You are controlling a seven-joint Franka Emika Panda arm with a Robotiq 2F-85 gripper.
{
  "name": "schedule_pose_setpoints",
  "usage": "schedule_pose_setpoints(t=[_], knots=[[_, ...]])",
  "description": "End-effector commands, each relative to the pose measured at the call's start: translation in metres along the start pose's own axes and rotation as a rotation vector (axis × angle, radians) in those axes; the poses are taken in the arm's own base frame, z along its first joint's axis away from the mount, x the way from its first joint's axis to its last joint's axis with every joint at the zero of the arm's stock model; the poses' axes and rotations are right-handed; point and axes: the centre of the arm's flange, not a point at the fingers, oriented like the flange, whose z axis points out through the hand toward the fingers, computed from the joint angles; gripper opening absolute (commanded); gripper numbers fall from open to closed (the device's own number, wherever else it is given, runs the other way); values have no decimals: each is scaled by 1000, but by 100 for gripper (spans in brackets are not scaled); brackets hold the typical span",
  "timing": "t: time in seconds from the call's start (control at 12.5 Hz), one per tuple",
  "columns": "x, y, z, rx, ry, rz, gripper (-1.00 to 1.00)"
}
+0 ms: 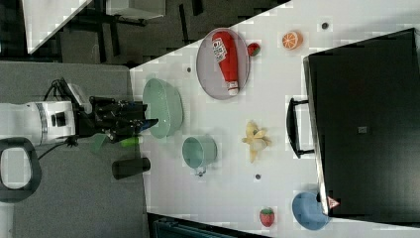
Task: Pick Banana and place it in mug.
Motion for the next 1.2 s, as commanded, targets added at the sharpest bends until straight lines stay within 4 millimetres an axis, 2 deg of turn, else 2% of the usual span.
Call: schedule_pose_setpoints(t=[0.08, 0.24, 0.48, 0.64, 0.8, 1.2], knots=[[-37, 102, -53, -11, -23, 4, 54], [-37, 102, -48, -18, -31, 4, 97], [-37, 101, -10, -51, -70, 3, 100], [-34, 97, 28, -60, -79, -1, 100], [-31, 93, 75, -62, -83, -44, 100], [-26, 87, 191, -39, -67, -336, 100]])
